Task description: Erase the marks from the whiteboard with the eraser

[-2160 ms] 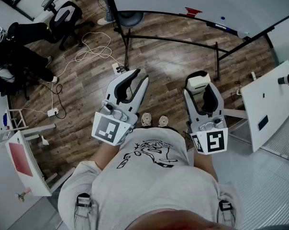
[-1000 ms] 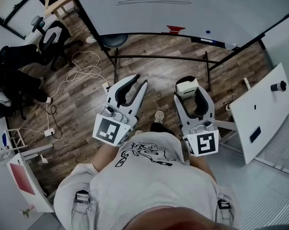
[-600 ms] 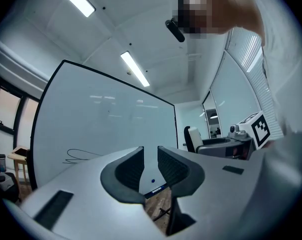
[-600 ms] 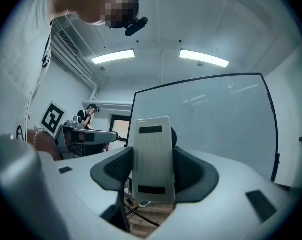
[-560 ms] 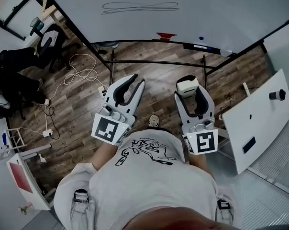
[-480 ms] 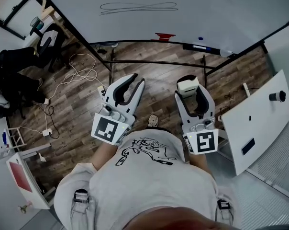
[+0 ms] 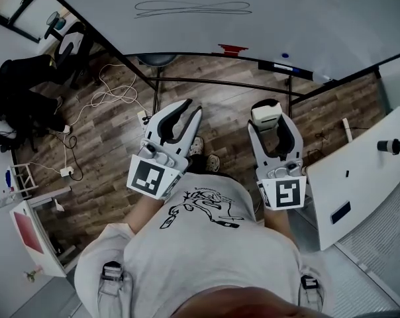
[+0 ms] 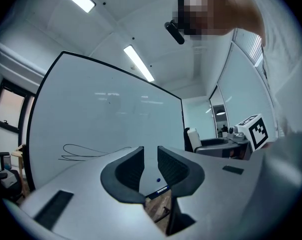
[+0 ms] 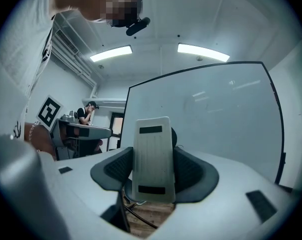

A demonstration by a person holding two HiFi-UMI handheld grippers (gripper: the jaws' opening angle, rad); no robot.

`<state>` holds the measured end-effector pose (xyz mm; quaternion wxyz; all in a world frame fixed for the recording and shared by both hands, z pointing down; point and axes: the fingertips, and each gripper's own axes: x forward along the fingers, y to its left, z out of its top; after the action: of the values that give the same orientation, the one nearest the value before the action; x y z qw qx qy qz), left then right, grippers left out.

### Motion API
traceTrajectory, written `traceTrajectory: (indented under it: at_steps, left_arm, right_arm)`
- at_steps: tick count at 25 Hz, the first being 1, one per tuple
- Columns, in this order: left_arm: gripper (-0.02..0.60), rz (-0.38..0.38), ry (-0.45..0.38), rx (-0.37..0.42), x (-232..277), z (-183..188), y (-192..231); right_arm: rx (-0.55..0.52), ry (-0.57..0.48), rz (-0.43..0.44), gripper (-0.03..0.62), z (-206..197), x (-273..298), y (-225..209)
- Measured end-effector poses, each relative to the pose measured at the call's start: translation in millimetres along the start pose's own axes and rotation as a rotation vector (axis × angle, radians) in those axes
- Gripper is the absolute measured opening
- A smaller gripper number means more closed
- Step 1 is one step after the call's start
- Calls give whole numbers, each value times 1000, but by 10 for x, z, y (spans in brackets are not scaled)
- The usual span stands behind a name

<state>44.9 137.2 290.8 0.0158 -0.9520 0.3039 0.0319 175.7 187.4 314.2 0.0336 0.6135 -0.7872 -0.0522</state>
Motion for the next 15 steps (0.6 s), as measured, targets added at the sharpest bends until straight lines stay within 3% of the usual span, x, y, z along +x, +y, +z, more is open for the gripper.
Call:
traceTrajectory:
  at_steps: [15]
  left_arm:
    - [90,-12,-27,-2,463,-8,748]
  right_arm:
    - [-76,-15,-16,258,113,951,-137]
